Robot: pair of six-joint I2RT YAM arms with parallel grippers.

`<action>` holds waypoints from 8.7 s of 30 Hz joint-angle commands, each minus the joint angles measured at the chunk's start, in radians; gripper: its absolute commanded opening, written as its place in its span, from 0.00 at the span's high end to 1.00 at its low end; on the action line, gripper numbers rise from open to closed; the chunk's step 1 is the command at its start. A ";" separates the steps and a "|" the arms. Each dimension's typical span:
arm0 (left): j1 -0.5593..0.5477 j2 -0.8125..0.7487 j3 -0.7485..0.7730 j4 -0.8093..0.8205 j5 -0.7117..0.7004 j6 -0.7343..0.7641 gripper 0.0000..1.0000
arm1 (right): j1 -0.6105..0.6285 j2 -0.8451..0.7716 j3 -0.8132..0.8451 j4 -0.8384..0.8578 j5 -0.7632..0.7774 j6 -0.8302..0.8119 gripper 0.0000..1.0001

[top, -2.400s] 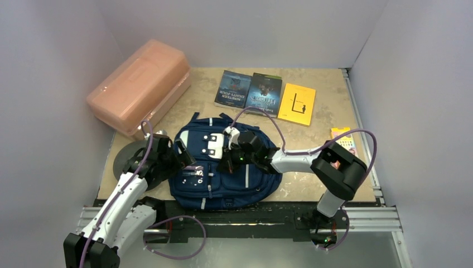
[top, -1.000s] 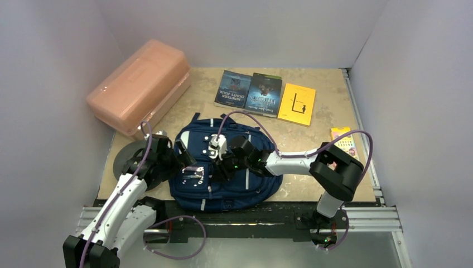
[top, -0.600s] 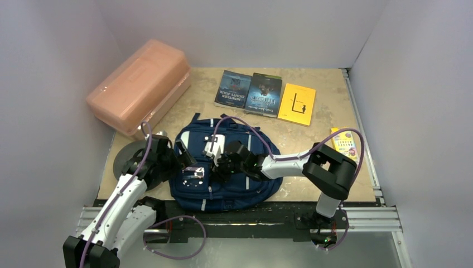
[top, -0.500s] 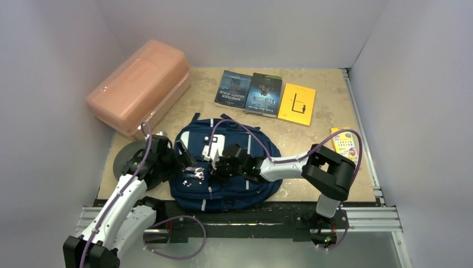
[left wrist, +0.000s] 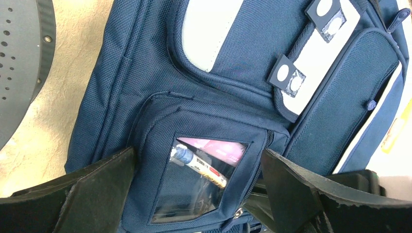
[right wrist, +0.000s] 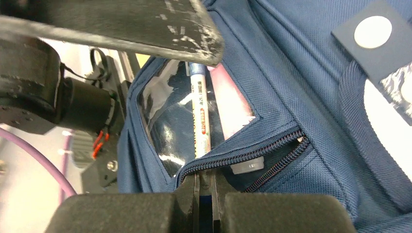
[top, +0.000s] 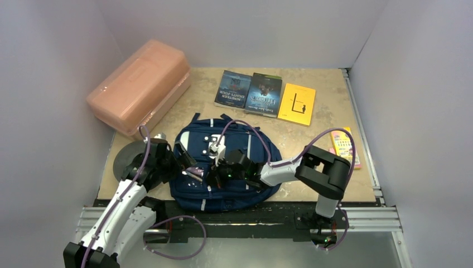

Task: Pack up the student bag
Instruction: Place the stationery in the student bag, then pick up the stationery from the center of the board, then place the stationery in the student bag.

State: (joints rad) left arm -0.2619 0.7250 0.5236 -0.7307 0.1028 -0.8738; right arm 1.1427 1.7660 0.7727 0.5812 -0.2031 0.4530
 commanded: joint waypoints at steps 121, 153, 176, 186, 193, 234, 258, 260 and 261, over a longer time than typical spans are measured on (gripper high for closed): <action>-0.185 -0.029 0.348 -0.184 0.296 0.381 0.00 | -1.305 -0.285 0.017 -0.793 0.491 -0.029 0.37; -0.185 0.045 0.338 -0.232 0.153 0.250 0.00 | -0.776 -0.586 0.086 -0.723 -0.094 -0.228 1.00; -0.195 0.042 0.191 -0.150 -0.311 0.008 0.00 | -0.119 -0.053 0.358 -0.868 -0.264 -0.377 1.00; -0.195 0.051 0.160 -0.075 -0.206 0.030 0.00 | -0.069 -0.036 0.328 -0.809 -0.112 -0.263 1.00; -0.199 0.035 0.135 -0.058 -0.174 0.025 0.00 | -0.070 0.004 0.329 -0.514 -0.081 -0.092 1.00; -0.011 0.056 0.035 0.016 0.047 0.052 0.11 | -0.052 -0.087 0.090 -0.073 0.029 0.130 1.00; -0.011 0.040 -0.005 0.039 0.084 0.012 0.11 | -0.015 0.055 0.194 -0.074 -0.005 0.102 0.97; -0.011 0.031 0.004 0.026 0.074 0.018 0.10 | -0.015 0.025 0.183 -0.120 0.017 0.077 0.97; -0.011 0.027 0.011 0.014 0.068 0.024 0.10 | -0.015 0.004 0.165 -0.149 0.034 0.063 0.95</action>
State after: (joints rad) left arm -0.2726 0.7689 0.5362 -0.7052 0.1074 -0.8200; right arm 1.1210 1.8423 0.9157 0.4530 -0.2333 0.5476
